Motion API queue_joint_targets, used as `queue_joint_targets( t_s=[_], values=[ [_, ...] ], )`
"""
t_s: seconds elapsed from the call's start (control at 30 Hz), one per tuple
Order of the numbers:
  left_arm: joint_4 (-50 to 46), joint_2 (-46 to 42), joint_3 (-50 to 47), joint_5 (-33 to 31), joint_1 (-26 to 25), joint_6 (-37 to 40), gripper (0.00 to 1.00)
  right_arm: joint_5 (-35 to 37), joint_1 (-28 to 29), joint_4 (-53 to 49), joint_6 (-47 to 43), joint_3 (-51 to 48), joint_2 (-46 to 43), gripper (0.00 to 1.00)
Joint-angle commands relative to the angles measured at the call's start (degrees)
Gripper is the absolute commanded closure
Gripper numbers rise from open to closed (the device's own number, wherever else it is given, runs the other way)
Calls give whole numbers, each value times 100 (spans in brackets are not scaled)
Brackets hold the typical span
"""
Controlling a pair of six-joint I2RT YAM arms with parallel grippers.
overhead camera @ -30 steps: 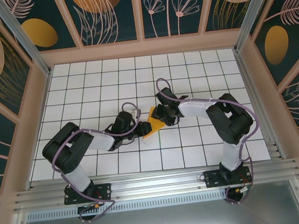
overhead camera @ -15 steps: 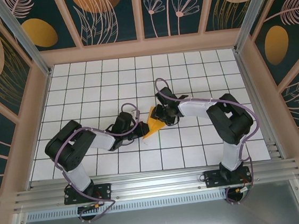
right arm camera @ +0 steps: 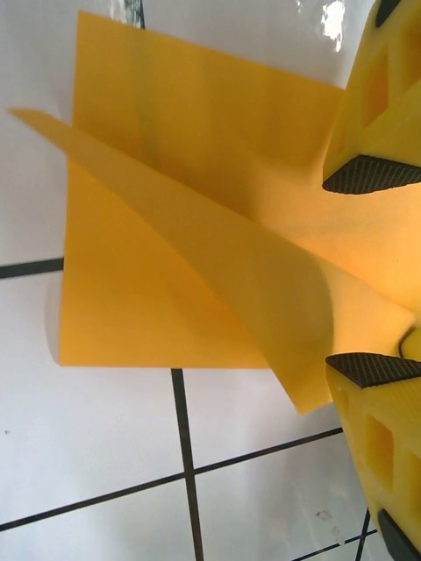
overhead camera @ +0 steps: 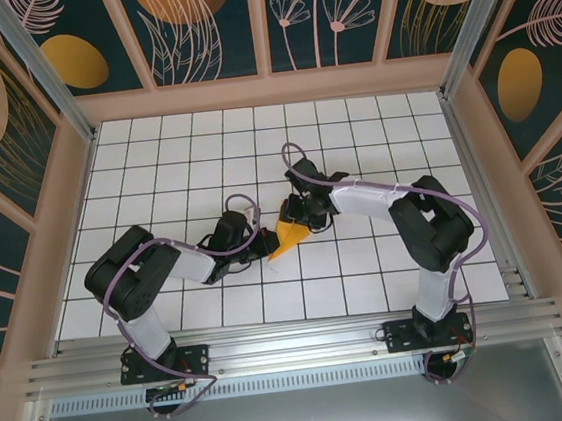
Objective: Fold a paper plane with a square sheet of paper (pick it up from the middle)
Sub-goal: Fourth fold the wing at the center of the table.
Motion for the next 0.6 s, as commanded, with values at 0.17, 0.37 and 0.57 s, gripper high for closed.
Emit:
queue_joint_targets(
  t_s=[0.17, 0.37, 0.57],
  values=[
    [135, 148, -108, 80, 59, -100, 94, 232, 101, -479, 274, 299, 448, 45],
    [205, 71, -143, 125, 57, -160, 90, 338, 93, -536, 397, 235, 574, 44],
    [280, -467, -342, 87, 99, -284, 77, 450, 33, -642, 658, 4, 654, 45]
  ],
)
